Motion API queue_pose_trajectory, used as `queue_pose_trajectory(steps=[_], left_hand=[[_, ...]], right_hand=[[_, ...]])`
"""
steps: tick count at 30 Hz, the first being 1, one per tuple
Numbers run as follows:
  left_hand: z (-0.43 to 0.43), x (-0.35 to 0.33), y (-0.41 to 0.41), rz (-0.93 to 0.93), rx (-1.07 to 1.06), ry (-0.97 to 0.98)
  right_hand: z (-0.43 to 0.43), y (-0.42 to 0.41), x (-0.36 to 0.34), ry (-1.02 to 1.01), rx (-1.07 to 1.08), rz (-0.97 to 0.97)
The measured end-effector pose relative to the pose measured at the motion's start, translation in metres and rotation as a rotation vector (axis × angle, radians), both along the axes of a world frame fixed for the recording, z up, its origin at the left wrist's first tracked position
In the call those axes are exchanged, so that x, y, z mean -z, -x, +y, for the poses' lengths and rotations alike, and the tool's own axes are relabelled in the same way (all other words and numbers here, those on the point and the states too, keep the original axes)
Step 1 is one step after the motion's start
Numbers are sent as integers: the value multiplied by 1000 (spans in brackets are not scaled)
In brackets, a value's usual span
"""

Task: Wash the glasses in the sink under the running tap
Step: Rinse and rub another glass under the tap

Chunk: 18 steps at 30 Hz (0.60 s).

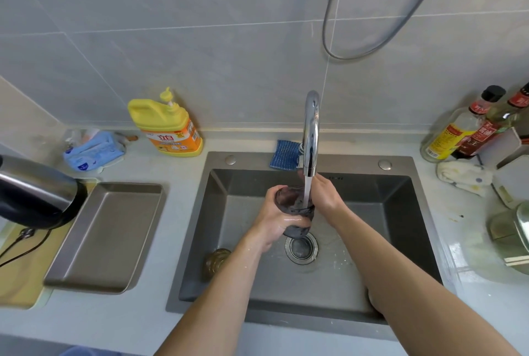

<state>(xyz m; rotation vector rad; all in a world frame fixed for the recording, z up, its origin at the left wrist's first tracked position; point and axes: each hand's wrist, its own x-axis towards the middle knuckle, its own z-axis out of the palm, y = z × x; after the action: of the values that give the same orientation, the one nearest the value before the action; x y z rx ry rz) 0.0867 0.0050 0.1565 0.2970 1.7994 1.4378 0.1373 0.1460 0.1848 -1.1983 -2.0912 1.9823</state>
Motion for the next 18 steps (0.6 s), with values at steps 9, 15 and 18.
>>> queue_pose_trajectory(steps=[9,15,18], left_hand=[[-3,5,-1,-90,30,56],[5,0,-16,-487,-90,92],[13,1,-20,-661,-161,130]], right_hand=[[0,-4,9,15,-110,15],[-3,-25,24,336,-28,-19],[-11,-44,25,377,-12,-77]])
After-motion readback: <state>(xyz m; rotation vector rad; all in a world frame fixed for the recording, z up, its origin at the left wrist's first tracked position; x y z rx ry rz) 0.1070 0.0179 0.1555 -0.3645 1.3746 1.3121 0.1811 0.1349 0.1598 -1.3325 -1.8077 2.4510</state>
